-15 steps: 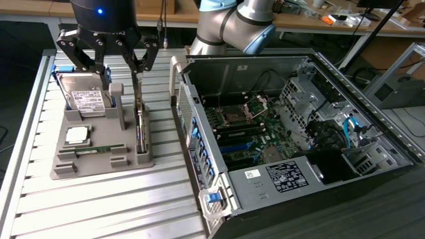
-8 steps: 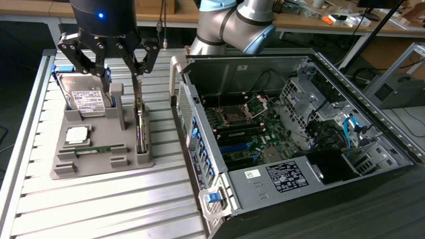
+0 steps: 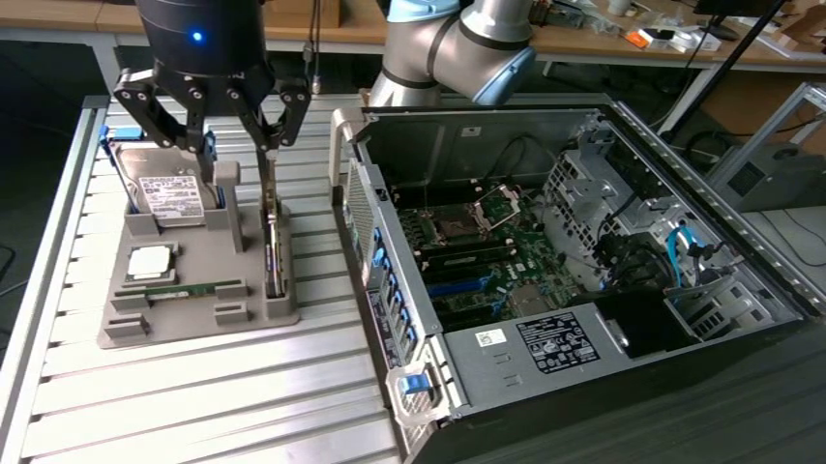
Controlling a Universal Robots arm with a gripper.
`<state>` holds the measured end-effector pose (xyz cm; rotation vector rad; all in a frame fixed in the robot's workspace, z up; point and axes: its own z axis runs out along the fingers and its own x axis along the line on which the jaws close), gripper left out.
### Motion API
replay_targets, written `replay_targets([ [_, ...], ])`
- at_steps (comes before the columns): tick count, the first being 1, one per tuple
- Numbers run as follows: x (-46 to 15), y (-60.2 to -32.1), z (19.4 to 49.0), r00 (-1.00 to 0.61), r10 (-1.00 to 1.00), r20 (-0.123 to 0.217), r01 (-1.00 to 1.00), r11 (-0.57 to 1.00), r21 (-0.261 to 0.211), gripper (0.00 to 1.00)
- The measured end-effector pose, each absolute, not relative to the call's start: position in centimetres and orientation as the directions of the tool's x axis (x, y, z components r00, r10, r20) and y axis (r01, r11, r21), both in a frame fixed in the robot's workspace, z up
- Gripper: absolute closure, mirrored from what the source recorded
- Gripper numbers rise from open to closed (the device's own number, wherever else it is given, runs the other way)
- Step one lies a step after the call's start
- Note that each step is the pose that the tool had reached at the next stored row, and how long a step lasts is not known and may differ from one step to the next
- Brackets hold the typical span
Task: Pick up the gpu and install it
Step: 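Pick up the gpu and move the gpu toward the slot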
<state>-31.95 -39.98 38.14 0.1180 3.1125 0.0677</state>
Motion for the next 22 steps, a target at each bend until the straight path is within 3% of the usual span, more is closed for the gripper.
replay_targets([
  [22, -31.95, -40.0, 37.44, -0.997, 0.076, -0.024, 0.075, 0.996, 0.044, 0.46],
])
